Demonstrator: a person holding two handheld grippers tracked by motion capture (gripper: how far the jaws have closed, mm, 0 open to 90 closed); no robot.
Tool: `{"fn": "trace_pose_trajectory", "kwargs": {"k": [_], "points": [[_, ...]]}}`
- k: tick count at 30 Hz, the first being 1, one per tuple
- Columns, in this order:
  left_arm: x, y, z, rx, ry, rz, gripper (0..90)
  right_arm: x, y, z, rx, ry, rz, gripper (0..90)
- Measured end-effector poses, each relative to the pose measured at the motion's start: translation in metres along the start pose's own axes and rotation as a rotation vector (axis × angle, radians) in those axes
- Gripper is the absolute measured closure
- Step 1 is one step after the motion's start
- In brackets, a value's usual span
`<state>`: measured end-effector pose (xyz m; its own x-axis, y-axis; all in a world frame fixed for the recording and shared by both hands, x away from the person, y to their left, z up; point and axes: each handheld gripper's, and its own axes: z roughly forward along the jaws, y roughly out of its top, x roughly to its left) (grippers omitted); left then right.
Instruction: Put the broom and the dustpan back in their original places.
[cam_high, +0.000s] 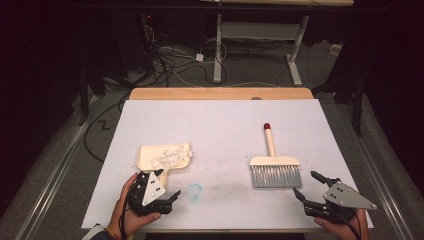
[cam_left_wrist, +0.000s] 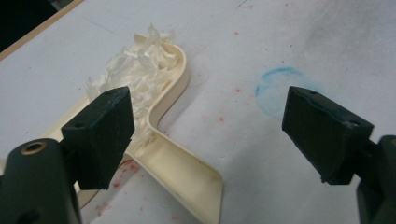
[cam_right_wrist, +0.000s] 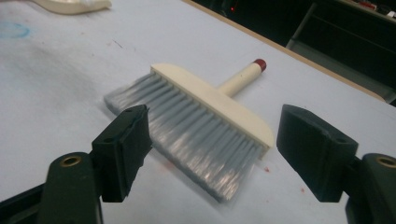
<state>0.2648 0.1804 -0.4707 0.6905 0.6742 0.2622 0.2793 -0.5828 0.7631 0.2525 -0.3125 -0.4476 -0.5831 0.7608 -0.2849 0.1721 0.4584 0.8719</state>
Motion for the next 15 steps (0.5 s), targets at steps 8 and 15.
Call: {"fn": "trace_pose_trajectory", "kwargs": {"k": [8, 15], "points": [[-0.0026, 0.0009, 0.0028, 0.014, -0.005, 0.007, 16.5, 0.0012, 0.0000, 0.0022, -0.002, 0.013, 0.003, 25.5], [-0.0031, 0.0020, 0.0055, 0.020, -0.008, 0.004, 16.5, -0.0031, -0.0002, 0.0036, -0.005, 0.010, 0.017, 25.4]]}}
